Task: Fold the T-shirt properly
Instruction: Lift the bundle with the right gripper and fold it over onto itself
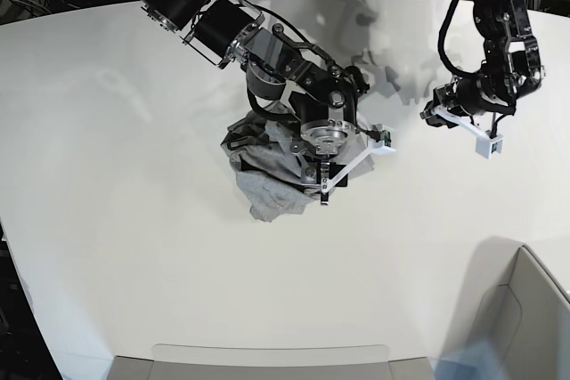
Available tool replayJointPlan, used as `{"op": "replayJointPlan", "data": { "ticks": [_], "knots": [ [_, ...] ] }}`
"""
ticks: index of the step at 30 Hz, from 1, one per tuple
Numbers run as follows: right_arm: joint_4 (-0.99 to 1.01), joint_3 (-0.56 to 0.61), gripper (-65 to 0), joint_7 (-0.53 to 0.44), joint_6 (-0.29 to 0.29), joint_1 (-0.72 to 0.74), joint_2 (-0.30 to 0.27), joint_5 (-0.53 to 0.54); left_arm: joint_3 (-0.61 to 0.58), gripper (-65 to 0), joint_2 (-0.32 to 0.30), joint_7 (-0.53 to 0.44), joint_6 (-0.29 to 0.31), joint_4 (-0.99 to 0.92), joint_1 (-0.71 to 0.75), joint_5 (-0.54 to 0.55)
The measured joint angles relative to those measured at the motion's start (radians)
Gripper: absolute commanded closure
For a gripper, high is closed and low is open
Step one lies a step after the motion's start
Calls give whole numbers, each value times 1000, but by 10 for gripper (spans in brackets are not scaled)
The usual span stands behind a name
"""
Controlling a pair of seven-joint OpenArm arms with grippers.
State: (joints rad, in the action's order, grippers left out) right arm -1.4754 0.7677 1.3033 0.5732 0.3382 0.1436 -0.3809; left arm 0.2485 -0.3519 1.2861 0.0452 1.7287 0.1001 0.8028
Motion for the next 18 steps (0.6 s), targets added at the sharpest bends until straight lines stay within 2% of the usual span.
{"op": "replayJointPlan", "data": {
  "ticks": [5,8,10,13,15,18],
  "knots": [
    [0,-1,-349,9,7,-1,-4,53,-1,-103,0,0,0,0,0,0],
    [72,42,-349,36,51,6,-2,79,-1,-103,0,0,0,0,0,0],
    [91,70,-349,63,56,-5,-9,90,-1,-103,1,0,0,0,0,0],
    [-2,82,-349,82,56,-18,-16,89,-1,-103,0,0,0,0,-1,-1],
    [-68,55,-349,76,56,-26,0,87,-2,-103,1,0,0,0,-2,0],
    [-72,70,-349,74,60,-32,-5,87,-2,-103,3,0,0,0,-2,-1]
  ]
}}
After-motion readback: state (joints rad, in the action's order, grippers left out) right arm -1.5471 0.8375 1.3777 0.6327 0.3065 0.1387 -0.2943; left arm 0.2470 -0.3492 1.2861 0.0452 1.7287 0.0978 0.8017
